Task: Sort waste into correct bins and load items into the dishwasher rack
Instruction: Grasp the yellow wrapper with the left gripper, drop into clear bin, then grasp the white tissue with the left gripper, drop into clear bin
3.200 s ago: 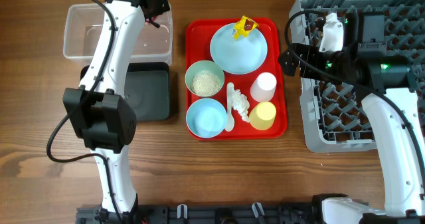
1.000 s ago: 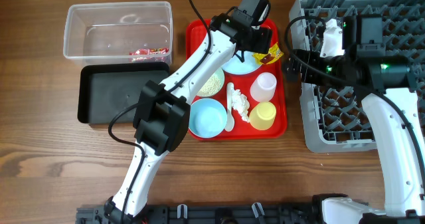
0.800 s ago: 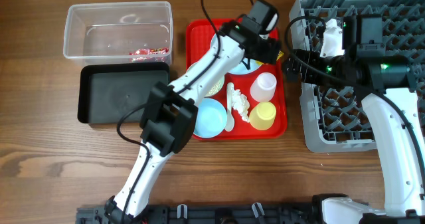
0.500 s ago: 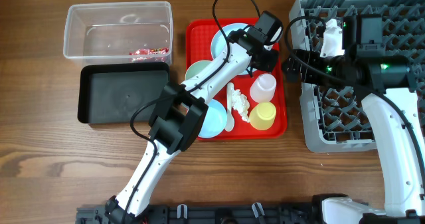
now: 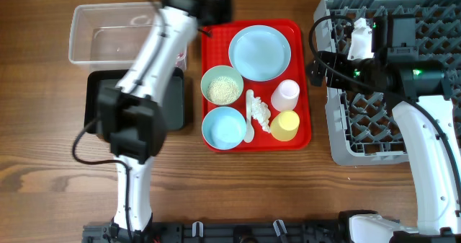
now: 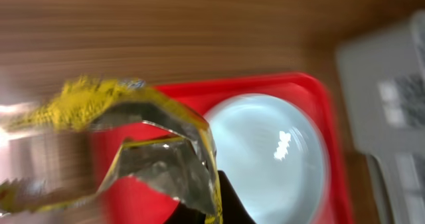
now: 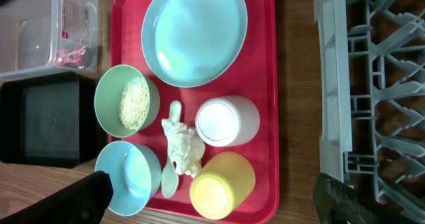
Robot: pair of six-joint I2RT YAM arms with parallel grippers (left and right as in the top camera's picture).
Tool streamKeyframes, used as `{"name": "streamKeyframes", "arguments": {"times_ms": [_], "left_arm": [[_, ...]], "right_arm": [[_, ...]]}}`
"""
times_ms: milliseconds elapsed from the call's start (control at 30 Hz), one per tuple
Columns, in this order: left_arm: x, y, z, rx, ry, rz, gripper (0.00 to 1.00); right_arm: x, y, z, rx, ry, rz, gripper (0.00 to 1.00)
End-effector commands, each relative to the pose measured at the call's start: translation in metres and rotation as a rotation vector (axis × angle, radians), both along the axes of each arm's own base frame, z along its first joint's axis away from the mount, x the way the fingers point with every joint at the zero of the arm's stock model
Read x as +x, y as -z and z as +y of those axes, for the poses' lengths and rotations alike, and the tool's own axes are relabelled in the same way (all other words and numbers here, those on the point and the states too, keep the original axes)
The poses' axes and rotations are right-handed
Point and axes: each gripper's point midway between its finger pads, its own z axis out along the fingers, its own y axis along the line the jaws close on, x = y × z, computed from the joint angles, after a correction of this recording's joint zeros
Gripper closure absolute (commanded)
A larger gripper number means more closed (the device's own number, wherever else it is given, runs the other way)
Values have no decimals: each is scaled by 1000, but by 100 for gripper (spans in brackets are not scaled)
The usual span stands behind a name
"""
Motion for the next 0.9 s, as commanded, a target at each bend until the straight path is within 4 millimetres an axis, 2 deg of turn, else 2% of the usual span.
{"name": "streamKeyframes", "arguments": {"times_ms": [0,33,67,100,133,167,233,300,367,433,500,600,700,800,867], "left_arm": [[15,7,104,10,-270,77,96],[13,14,122,11,-309,110,96],[8,30,146,17,-361,175,96],[2,38,157,18,-378,217,83],[-3,45,166,21,-393,251,58],[-7,47,173,25,-404,272,0],[-12,44,175,31,-399,282,0],[-18,30,166,53,-326,263,0],[-37,-3,134,40,-192,235,0],[-70,-18,98,68,-64,271,0],[-120,-5,55,138,78,407,4],[-165,23,2,206,239,491,7],[-204,56,-36,260,351,544,14],[-227,85,-59,277,358,566,18],[-234,95,-75,281,390,536,21]], "right_arm": [[6,-6,-2,-18,0,-27,0],[6,-6,-2,-18,0,-27,0],[6,-6,-2,-18,0,-29,0],[6,-6,-2,-18,0,-31,0],[7,-7,-2,-16,5,-33,0],[8,-7,-2,-7,18,-32,0],[8,-8,-2,-5,21,-34,0],[8,-7,-2,-5,21,-29,0],[7,-7,-2,-6,21,-27,0],[7,-7,-2,-5,21,-27,0],[6,-6,-2,-6,21,-23,0],[5,-6,-3,-7,20,-19,0],[4,-5,-3,-8,19,-15,0],[4,-5,-3,-8,19,-13,0],[4,-4,-3,-8,19,-11,0]]}}
